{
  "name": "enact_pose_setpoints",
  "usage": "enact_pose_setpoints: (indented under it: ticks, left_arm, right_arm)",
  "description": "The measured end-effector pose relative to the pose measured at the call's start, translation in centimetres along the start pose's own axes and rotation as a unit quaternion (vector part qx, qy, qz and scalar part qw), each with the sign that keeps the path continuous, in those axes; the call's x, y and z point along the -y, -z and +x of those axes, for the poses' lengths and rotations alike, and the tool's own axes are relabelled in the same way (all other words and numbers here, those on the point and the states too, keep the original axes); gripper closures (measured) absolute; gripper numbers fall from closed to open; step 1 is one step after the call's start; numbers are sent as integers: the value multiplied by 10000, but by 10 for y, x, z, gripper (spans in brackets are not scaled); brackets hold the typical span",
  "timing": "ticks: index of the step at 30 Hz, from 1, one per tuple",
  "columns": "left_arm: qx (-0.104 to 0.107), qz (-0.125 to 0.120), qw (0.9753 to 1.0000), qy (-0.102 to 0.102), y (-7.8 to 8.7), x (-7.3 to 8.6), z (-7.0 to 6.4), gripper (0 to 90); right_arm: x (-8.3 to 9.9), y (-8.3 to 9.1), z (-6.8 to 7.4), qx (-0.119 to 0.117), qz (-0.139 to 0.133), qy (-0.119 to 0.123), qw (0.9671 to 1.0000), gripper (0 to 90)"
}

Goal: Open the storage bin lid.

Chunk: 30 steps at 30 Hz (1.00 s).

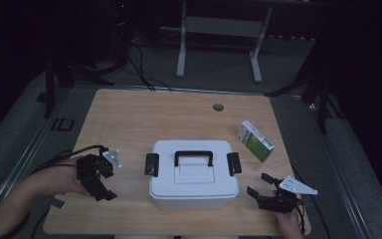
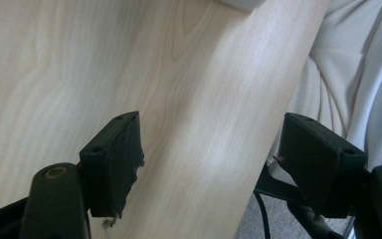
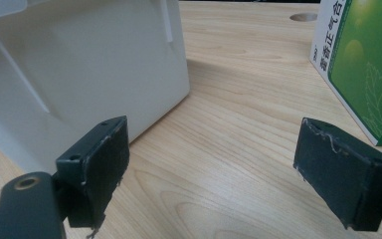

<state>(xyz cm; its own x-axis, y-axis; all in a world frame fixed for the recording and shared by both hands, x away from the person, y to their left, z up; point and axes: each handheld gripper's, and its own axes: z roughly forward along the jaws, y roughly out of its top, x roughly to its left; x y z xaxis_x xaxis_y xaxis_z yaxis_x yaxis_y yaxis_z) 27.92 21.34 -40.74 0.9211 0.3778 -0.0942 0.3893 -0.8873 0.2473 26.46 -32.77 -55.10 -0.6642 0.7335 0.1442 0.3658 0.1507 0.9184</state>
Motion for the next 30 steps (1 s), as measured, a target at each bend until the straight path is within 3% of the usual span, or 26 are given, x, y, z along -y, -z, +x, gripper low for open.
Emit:
enact_pose_setpoints:
  ticks: [5, 6, 11, 15, 30]
  left_arm:
    - [-44, 44, 9999, -80, 8, -10, -2, 254]
    - [-60, 71, 9998, -196, 15, -21, -4, 254]
    - [-57, 66, 9995, -298, 22, -31, -7, 255]
    - [-66, -20, 9990, -449, 31, -50, -9, 255]
    - [-49, 48, 9969, -789, 32, -101, -13, 255]
  right_arm:
    - [0, 0, -1, -16, -10, -21, 10000, 138]
    - [0, 0, 0, -23, 4, -23, 10000, 138]
    - [1, 0, -1, -28, 26, -40, 10000, 138]
    - [1, -1, -1, -57, 34, -56, 10000, 138]
    - [1, -1, -1, -116, 43, -81, 9999, 138]
